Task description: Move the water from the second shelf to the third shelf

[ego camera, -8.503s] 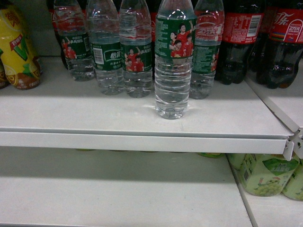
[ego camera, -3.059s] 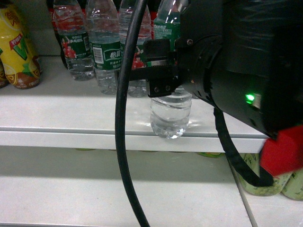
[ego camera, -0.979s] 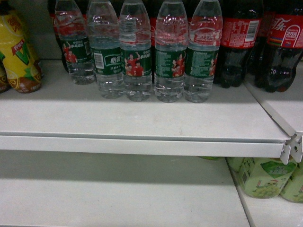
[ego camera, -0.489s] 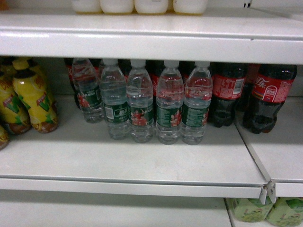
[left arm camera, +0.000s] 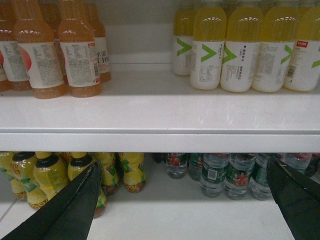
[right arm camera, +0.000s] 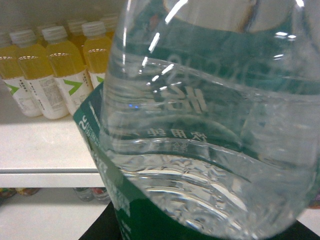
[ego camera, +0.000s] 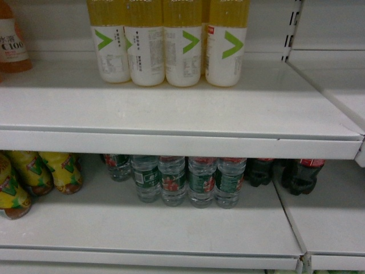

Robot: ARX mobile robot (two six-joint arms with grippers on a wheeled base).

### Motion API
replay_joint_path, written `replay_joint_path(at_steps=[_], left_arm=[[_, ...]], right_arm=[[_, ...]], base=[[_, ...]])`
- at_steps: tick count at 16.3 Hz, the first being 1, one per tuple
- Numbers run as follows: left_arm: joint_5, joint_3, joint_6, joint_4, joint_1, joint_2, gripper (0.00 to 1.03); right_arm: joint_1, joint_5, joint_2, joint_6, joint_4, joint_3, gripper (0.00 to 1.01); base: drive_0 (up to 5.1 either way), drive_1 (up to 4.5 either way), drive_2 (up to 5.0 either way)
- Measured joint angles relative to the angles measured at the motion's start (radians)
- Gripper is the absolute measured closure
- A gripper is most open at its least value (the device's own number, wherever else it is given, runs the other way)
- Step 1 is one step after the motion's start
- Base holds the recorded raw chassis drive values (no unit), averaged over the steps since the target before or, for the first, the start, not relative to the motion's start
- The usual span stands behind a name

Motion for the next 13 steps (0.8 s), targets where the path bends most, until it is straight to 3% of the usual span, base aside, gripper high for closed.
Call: replay_joint_path(at_steps=[3,13], left_arm=[[-0.001,0.0,0.0,0.0,0.0,0.0,0.05],[-0.001,0.0,0.0,-0.001,0.0,0.0,0.05]], right_arm=[[0.0,0.0,0.0,0.0,-0.006,0.0,0.6],[-0.001,0.003,0.0,0.0,-0.006,0.0,0.6]], base=[[-1.0,0.53,0.5],[-4.3,2.3,2.3]])
